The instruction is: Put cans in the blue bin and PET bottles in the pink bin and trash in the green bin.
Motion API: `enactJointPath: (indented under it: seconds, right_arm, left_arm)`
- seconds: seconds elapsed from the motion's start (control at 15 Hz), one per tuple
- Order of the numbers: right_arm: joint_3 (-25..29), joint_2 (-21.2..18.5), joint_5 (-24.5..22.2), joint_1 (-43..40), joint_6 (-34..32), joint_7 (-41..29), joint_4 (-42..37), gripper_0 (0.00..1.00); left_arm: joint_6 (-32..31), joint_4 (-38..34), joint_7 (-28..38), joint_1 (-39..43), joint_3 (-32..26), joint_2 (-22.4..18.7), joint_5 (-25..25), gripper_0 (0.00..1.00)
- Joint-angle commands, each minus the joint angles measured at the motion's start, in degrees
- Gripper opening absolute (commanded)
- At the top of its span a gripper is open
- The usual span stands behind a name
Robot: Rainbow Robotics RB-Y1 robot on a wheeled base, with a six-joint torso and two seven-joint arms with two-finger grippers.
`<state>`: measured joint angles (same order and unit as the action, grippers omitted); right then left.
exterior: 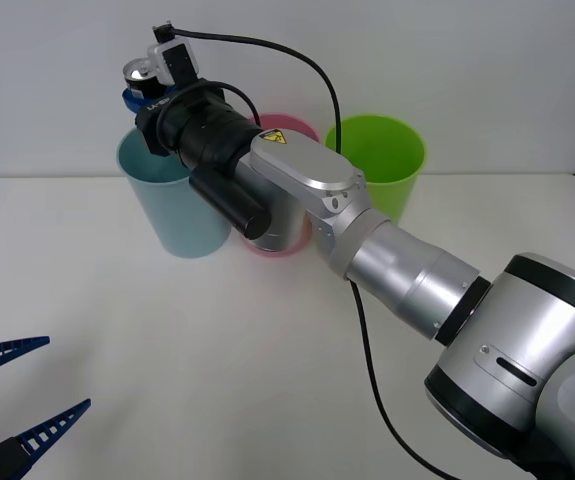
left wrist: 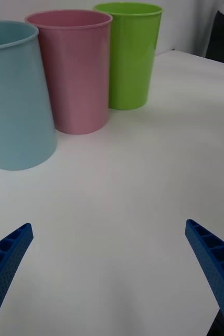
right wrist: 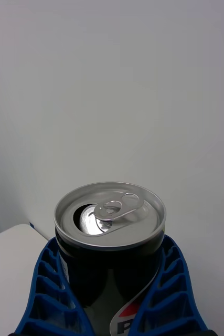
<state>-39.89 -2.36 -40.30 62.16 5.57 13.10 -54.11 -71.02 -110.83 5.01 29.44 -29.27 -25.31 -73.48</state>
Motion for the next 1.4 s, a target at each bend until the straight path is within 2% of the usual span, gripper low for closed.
enactJointPath:
  seconds: [0.07, 0.67, 0.73, 0.8, 0.87, 1.4]
  right_arm:
    - [-1.3, 0.0, 0.1, 0.3, 0.1, 0.1, 1.8, 0.0]
    - [-3.4, 0.2, 1.1, 0.3, 1.8, 0.0, 2.8, 0.0]
    - [-3.5, 0.2, 1.1, 0.4, 1.8, 0.0, 2.7, 0.23]
    - [-3.5, 0.2, 1.0, 0.4, 2.1, 0.3, 2.8, 0.91]
    - [-3.5, 0.2, 1.0, 0.3, 2.1, 0.3, 2.8, 1.0]
    - [-3.5, 0.1, 1.3, 1.1, 1.7, -0.1, 2.8, 1.0]
  left_arm:
    - [0.0, 0.0, 0.0, 0.0, 0.0, 0.0, 0.0, 1.0]
    - [0.0, 0.0, 0.0, 0.0, 0.0, 0.0, 0.0, 1.0]
    - [0.0, 0.0, 0.0, 0.0, 0.0, 0.0, 0.0, 1.0]
    - [0.0, 0.0, 0.0, 0.0, 0.0, 0.0, 0.0, 1.0]
    - [0.0, 0.0, 0.0, 0.0, 0.0, 0.0, 0.0, 1.0]
    - [0.0, 0.0, 0.0, 0.0, 0.0, 0.0, 0.0, 1.0]
